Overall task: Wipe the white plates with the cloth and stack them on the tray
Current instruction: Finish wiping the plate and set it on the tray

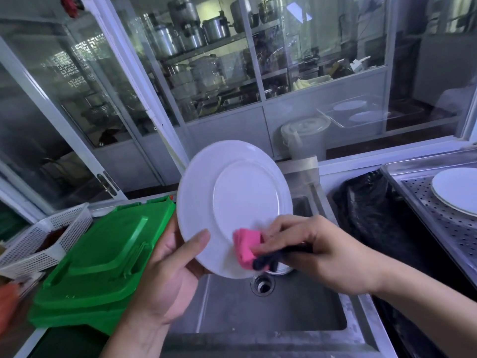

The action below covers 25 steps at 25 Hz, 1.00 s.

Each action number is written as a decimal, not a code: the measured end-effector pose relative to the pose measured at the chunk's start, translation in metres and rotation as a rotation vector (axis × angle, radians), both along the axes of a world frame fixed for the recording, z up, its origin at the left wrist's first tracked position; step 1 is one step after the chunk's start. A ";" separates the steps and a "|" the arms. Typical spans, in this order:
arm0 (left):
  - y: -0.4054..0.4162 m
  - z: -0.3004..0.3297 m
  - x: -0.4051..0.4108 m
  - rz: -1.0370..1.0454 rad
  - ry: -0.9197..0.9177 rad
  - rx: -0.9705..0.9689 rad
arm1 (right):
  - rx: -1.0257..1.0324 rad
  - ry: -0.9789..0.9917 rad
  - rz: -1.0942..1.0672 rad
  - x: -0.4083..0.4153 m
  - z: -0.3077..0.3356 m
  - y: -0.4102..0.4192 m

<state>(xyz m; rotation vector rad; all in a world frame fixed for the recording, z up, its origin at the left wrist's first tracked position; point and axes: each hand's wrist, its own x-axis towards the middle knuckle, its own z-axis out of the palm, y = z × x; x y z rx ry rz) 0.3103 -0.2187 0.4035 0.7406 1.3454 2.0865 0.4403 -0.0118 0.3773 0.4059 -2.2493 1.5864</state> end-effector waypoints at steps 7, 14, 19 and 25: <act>0.004 -0.014 -0.005 -0.037 -0.147 -0.013 | 0.307 0.065 -0.285 0.039 0.048 0.069; 0.023 -0.007 0.000 -0.144 -0.141 0.003 | 0.786 0.459 -0.374 -0.031 0.060 0.044; 0.017 0.002 0.004 -0.043 -0.008 0.059 | 0.436 0.296 -0.320 -0.029 0.042 0.071; 0.034 0.006 0.007 -0.011 0.081 0.091 | -0.124 0.223 -0.652 -0.019 -0.021 0.035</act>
